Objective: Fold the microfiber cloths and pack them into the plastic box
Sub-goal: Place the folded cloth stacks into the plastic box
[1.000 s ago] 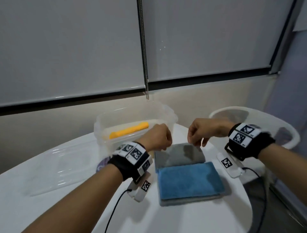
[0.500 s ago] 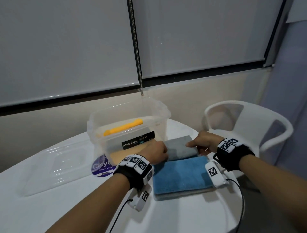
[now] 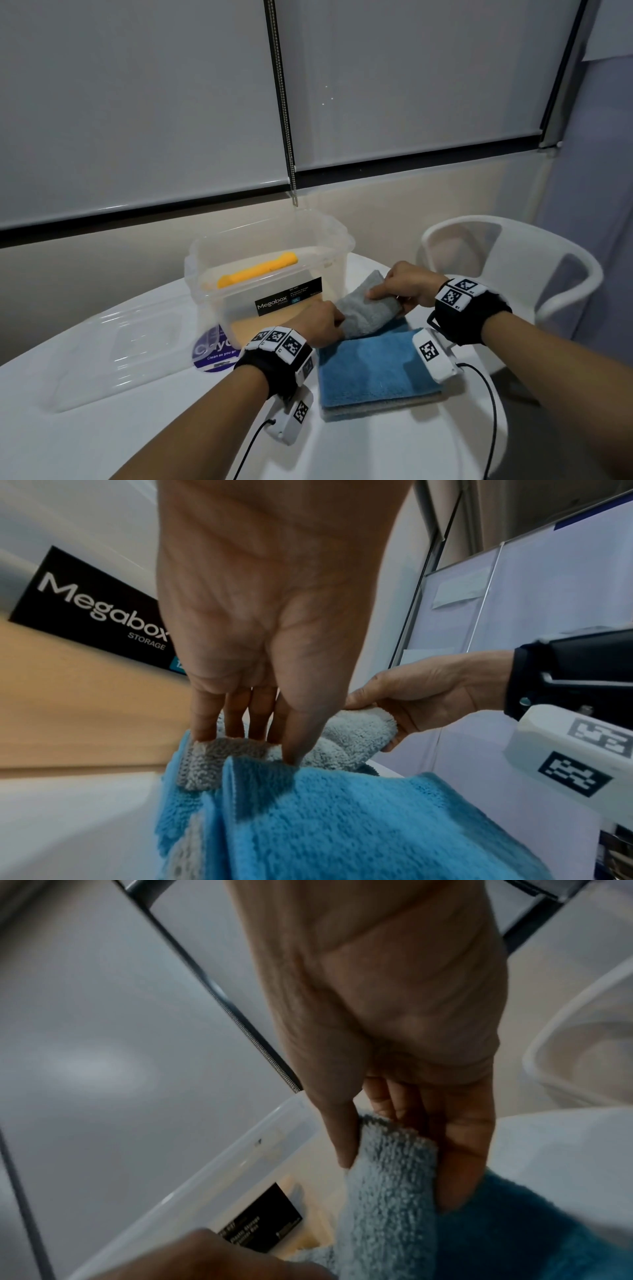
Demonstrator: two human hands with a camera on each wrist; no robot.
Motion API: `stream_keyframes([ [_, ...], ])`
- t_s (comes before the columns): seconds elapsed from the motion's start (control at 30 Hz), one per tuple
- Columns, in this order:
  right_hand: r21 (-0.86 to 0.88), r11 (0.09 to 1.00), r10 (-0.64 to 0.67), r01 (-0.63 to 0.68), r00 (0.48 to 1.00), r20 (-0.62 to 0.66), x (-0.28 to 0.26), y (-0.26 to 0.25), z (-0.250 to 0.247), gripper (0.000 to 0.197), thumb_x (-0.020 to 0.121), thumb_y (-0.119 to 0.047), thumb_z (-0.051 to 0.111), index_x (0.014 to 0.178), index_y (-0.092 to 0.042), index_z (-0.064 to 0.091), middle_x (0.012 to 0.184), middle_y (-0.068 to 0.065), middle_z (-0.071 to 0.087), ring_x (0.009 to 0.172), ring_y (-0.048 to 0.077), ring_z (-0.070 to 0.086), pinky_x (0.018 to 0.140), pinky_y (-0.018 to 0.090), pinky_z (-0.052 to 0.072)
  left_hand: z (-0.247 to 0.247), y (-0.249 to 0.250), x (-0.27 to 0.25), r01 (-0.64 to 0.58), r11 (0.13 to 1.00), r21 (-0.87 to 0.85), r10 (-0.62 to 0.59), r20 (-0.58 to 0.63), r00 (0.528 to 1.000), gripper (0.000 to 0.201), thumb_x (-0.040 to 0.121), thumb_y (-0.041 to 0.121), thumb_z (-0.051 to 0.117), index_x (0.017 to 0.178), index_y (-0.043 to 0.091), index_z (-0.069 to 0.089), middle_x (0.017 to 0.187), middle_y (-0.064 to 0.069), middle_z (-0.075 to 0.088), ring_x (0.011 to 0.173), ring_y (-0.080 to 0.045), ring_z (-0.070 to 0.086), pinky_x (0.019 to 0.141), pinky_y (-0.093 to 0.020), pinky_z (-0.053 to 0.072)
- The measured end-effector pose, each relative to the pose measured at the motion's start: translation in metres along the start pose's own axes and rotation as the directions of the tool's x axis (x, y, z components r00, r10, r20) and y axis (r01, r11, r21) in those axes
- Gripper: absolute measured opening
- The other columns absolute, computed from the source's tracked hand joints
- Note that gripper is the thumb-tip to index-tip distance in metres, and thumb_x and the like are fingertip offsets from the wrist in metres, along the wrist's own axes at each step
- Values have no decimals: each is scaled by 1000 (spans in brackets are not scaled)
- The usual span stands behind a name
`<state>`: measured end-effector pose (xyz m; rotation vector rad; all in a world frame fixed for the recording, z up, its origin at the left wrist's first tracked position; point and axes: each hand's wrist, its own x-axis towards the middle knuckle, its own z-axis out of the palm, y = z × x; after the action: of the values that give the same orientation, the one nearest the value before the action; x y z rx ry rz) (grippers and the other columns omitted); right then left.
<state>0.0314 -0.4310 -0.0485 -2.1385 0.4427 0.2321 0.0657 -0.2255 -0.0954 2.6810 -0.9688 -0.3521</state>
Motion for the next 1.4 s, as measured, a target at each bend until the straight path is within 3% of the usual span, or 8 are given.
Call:
stream_keyframes([
  [0.23, -444, 889, -199, 111, 967, -156, 0, -4, -1, 27, 78, -23, 82, 71, -10, 59, 80, 11, 65, 59, 20, 60, 54, 35, 58, 0, 1, -6, 5, 1000, 10, -5, 5, 1000, 30, 93, 27, 64, 118, 10, 72, 113, -8, 70, 102, -24, 65, 94, -35, 54],
  [0.47, 69, 996, -45, 50, 997, -69, 9, -9, -6, 12, 84, -1, 72, 88, 4, 62, 77, 17, 57, 60, 25, 58, 56, 33, 52, -13, 2, -10, 29, 999, -38, -28, 11, 1000, 31, 93, 28, 63, 115, 9, 73, 107, -2, 71, 101, -25, 67, 92, -35, 55],
  [0.73, 225, 953, -215, 202, 976, 38, -27, -62, -50, 14, 81, 0, 75, 93, -3, 68, 89, 17, 58, 81, 26, 54, 65, 35, 50, -17, -3, -28, 5, 931, -365, -147, -362, 921, 25, 100, 22, 52, 113, 11, 71, 110, -2, 72, 100, -17, 66, 89, -29, 51],
  [0.8, 244, 937, -276, 249, 958, 82, -40, -80, -60, 11, 85, -1, 70, 95, -3, 67, 93, 16, 61, 83, 25, 58, 65, 34, 52, -16, 0, -34, -5, 846, -533, -198, -323, 925, 35, 102, 39, 50, 115, 12, 68, 108, -1, 70, 98, -16, 65, 92, -39, 54],
  [0.93, 230, 919, -353, 320, 929, 116, -61, -110, -74, 7, 87, -1, 68, 90, -7, 66, 85, 7, 66, 71, 18, 63, 57, 29, 53, -23, 15, -44, -8, 384, -923, -272, -121, 955, 50, 97, 58, 49, 125, 17, 56, 117, -6, 61, 101, -21, 63, 89, -43, 55],
  [1.17, 427, 812, -482, 398, 870, 105, -74, -146, -91, 10, 91, -1, 60, 99, -4, 64, 86, 7, 67, 73, 15, 64, 62, 25, 56, -43, 27, -54, -60, -386, -921, -129, -10, 992, 67, 91, 66, 52, 134, 15, 52, 133, -26, 55, 116, -45, 62, 97, -59, 51],
  [1.27, 446, 798, -478, 405, 876, 60, -66, -156, -89, 11, 91, 0, 61, 99, -6, 65, 86, 7, 66, 70, 13, 64, 58, 23, 56, -74, 22, -64, -236, -404, -884, -243, -145, 959, 44, 101, 34, 54, 135, 7, 53, 116, -19, 70, 102, -31, 70, 88, -47, 58],
  [1.4, 435, 811, -441, 392, 898, 13, -46, -168, -73, 18, 89, 3, 65, 101, -10, 60, 88, 6, 65, 69, 14, 63, 58, 25, 56, -119, -20, -69, -367, -142, -919, -451, -269, 851, 37, 97, 7, 59, 133, 1, 54, 117, -20, 70, 98, -28, 72, 68, -38, 61],
])
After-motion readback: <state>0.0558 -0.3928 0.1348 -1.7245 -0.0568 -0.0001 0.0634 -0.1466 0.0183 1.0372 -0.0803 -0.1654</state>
